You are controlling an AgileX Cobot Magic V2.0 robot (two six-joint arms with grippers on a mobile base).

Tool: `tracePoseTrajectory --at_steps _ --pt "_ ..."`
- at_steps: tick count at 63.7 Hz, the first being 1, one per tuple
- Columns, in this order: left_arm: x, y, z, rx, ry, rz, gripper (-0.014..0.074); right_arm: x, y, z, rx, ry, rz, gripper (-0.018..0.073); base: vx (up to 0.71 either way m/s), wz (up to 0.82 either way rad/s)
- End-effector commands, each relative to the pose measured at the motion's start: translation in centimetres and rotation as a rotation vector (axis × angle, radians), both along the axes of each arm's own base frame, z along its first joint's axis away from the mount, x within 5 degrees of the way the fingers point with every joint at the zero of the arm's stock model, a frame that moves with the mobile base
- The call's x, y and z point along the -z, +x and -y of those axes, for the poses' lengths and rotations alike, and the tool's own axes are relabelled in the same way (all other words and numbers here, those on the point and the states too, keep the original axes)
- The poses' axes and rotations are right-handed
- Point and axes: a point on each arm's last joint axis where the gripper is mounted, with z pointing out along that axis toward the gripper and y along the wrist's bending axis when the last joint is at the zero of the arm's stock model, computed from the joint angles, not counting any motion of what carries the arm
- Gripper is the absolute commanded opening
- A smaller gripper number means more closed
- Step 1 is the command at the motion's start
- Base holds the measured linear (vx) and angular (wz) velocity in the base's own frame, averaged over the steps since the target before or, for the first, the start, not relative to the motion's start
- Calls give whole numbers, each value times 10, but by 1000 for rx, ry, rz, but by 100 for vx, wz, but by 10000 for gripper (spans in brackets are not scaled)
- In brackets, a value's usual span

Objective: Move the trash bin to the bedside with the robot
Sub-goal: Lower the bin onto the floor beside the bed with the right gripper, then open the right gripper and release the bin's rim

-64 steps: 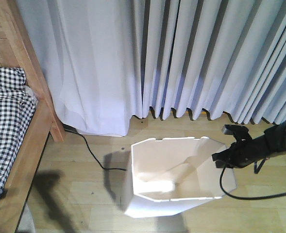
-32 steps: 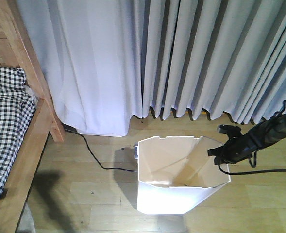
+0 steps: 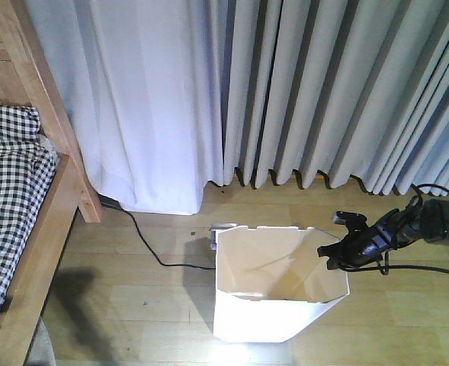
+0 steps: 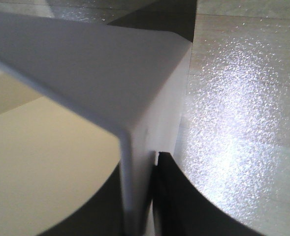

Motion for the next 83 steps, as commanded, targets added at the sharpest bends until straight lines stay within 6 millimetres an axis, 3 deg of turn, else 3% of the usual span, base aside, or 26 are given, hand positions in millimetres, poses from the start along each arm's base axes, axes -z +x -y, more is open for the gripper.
tracePoseTrajectory --at_steps 1,32,45,65,83 --pt "-1 0 0 1 0 67 -6 -38 33 -6 11 74 38 24 0 0" --pt "-1 0 0 1 0 67 -6 -18 45 -13 60 40 -11 110 0 0" --pt "-1 0 0 1 0 67 -6 -18 45 -12 61 35 -5 225 0 0" --pt "-1 0 0 1 0 67 -6 -17 46 -8 39 -4 13 507 0 0" --pt "-1 0 0 1 0 67 -6 -16 49 -7 49 -22 43 526 0 0"
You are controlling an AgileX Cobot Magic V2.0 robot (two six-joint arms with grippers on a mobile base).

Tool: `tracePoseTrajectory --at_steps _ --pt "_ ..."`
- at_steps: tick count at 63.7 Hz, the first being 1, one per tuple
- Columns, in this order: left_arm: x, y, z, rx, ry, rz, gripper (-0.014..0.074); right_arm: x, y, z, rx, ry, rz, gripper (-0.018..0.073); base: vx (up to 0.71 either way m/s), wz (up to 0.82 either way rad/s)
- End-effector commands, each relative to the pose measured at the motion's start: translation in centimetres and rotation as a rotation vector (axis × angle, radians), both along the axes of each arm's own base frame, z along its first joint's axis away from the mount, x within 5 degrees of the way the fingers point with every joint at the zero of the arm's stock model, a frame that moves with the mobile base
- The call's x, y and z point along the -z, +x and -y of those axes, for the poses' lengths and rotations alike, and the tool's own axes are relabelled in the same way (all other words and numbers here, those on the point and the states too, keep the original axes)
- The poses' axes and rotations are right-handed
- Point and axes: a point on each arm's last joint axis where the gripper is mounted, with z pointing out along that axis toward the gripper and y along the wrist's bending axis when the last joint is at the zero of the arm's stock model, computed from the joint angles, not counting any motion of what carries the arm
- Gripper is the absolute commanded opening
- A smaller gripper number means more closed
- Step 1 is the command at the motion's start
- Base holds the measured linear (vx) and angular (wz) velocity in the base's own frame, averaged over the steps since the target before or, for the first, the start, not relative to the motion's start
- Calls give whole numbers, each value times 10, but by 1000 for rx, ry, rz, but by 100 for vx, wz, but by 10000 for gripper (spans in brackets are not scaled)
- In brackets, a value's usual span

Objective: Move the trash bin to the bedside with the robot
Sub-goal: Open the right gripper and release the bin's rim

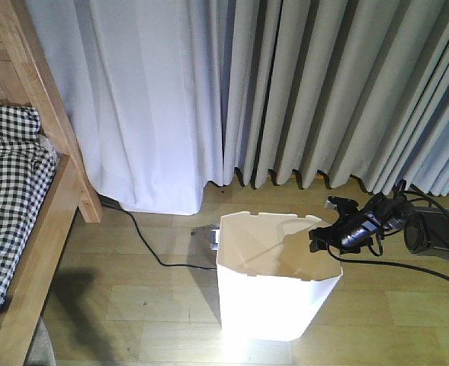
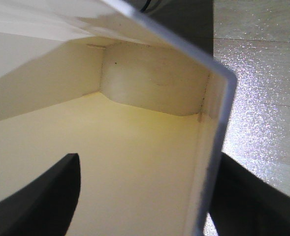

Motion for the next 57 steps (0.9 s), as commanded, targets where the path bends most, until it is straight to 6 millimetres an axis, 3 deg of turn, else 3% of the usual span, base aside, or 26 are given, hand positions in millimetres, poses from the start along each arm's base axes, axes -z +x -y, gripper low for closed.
tracePoseTrajectory --at_steps 1,16,27,45,57 --pt "-1 0 0 1 0 67 -6 -13 13 4 14 -4 52 526 0 0" --pt "-1 0 0 1 0 67 -6 -34 15 15 40 -52 78 526 0 0" --pt "-1 0 0 1 0 67 -6 -66 -3 15 69 -148 122 526 0 0" --pt "-1 0 0 1 0 67 -6 -180 -36 17 25 -268 244 526 0 0" --pt "-1 0 0 1 0 67 -6 -276 -65 14 -14 -320 383 526 0 0"
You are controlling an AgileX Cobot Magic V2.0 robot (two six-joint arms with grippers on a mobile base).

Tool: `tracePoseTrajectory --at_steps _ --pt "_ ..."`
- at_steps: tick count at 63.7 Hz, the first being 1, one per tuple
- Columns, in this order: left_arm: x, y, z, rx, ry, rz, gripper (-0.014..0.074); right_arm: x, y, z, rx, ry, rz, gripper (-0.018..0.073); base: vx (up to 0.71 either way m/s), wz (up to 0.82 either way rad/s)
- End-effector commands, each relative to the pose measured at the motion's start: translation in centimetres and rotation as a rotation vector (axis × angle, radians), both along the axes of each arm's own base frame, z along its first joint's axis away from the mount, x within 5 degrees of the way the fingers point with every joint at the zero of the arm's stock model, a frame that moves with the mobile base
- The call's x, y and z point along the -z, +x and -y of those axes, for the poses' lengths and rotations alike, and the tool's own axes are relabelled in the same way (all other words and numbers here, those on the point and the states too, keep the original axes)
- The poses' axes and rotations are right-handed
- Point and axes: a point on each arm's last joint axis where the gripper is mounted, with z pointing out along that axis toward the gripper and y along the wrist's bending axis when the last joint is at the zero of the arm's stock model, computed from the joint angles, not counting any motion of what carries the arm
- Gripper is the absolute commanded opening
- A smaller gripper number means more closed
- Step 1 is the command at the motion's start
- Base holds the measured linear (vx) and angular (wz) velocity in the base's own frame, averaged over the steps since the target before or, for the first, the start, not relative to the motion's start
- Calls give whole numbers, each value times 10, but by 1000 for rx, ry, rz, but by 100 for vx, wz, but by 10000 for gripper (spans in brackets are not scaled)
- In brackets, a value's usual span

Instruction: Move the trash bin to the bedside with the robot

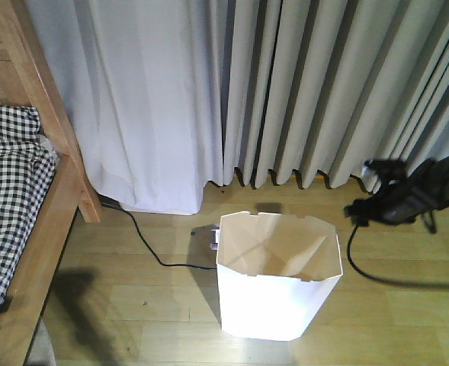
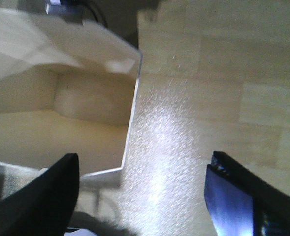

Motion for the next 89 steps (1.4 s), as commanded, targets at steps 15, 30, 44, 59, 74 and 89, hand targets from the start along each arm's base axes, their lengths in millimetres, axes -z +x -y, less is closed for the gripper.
tracePoseTrajectory --at_steps 15,30,44,59,74,89 --pt "-1 0 0 1 0 67 -6 -179 -45 -5 -18 -75 382 526 0 0" --pt "-1 0 0 1 0 67 -6 -271 -112 -17 -18 -94 648 526 0 0" --pt "-1 0 0 1 0 67 -6 -316 -184 -33 -23 -50 833 526 0 0" --pt "-1 0 0 1 0 67 -6 -320 -261 -45 2 -29 1028 526 0 0" --pt "-1 0 0 1 0 67 -6 -283 -312 -58 -59 15 1130 526 0 0" --pt "-1 0 0 1 0 67 -6 -272 -338 -63 -109 14 1220 502 0 0"
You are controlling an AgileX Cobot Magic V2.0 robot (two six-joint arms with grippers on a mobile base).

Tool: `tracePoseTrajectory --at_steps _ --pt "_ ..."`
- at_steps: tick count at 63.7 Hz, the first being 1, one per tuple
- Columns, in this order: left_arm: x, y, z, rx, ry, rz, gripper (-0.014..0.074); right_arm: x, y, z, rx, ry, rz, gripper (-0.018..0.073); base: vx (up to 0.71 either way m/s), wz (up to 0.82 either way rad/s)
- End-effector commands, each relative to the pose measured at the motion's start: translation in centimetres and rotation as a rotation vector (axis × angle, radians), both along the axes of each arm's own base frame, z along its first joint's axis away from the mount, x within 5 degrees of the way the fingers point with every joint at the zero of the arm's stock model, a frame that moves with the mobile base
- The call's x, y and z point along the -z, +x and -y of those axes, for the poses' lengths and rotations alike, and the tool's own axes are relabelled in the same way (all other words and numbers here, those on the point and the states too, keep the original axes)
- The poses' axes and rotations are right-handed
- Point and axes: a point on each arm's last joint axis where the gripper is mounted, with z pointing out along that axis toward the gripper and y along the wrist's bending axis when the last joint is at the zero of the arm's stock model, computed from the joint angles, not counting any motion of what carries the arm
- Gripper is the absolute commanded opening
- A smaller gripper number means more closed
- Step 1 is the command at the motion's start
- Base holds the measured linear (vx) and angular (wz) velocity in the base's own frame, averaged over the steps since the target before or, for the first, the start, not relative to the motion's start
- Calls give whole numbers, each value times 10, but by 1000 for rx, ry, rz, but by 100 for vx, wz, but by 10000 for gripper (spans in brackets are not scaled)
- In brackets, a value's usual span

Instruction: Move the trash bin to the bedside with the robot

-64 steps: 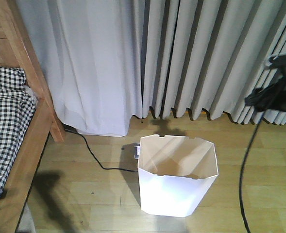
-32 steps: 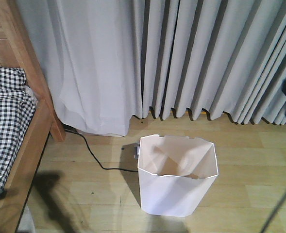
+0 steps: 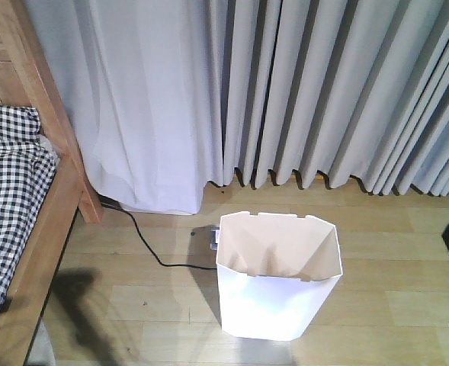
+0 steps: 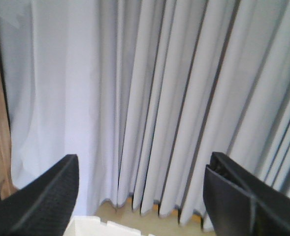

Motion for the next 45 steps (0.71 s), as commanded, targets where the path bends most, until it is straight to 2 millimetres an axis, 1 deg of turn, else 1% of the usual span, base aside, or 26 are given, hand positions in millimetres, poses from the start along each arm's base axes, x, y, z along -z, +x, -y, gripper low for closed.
tracePoseTrajectory --at_steps 1,5,7,9,15,17,41,45 --pt "-1 0 0 1 0 67 -6 -14 -6 3 38 -4 103 489 0 0" --pt "-1 0 0 1 0 67 -6 -14 -7 4 52 -17 106 417 0 0" --pt "-1 0 0 1 0 67 -6 -13 -8 5 60 -23 100 361 0 0" --pt "-1 0 0 1 0 67 -6 -12 -7 5 66 -27 93 293 0 0" --pt "-1 0 0 1 0 67 -6 -12 -7 8 87 -62 93 37 0 0" --pt "-1 0 0 1 0 67 -6 -12 -7 8 89 -62 92 -17 0 0" --pt "-1 0 0 1 0 67 -6 -11 -7 7 84 -49 81 -9 0 0" --pt "-1 0 0 1 0 67 -6 -9 -7 7 77 -22 79 -9 0 0"
